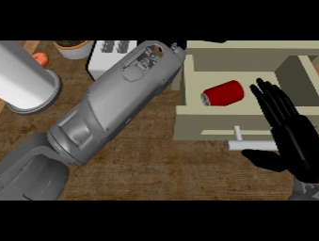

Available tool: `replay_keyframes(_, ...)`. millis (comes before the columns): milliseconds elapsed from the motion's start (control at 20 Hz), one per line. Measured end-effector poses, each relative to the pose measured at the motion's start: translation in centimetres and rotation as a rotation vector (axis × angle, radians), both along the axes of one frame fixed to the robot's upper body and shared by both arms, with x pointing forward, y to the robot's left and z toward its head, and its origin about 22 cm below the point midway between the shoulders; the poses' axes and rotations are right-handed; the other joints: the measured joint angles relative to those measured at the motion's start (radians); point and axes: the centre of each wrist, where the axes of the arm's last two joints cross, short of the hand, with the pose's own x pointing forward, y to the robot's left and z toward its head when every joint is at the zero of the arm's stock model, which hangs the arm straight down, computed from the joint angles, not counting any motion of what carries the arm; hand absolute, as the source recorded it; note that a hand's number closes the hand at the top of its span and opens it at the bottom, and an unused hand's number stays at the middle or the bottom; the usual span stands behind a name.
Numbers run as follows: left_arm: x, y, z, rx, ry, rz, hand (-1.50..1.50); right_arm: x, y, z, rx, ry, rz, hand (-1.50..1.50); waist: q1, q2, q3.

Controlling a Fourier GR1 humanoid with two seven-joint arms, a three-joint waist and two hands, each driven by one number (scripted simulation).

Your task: Pick up the can, place it into the drawer and close the drawer

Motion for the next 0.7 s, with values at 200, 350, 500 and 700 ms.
replay_keyframes(200, 0.2, 1.5, 0.8, -0.004, 0.005, 0.008, -1.50, 2.1, 0.8, -2.4, -0.002, -0.005, -0.037, -1.50, 0.014, -0.004, 0.000)
replay_keyframes(350, 0.2, 2.8, 0.3, 0.004, 0.008, 0.016, -1.50, 3.8, 1.0, -3.7, -0.009, -0.016, -0.065, -1.50, 0.017, -0.006, -0.002)
replay_keyframes(500, 0.3, 4.7, 1.2, 0.002, 0.010, 0.017, -1.50, 5.3, 0.9, -4.6, -0.035, -0.043, -0.099, -1.50, 0.024, -0.014, -0.009)
replay_keyframes(700, -0.2, 6.2, 2.0, 0.002, 0.014, 0.022, -1.50, 7.2, 0.6, -5.5, -0.071, -0.071, -0.111, -1.50, 0.032, -0.021, -0.017)
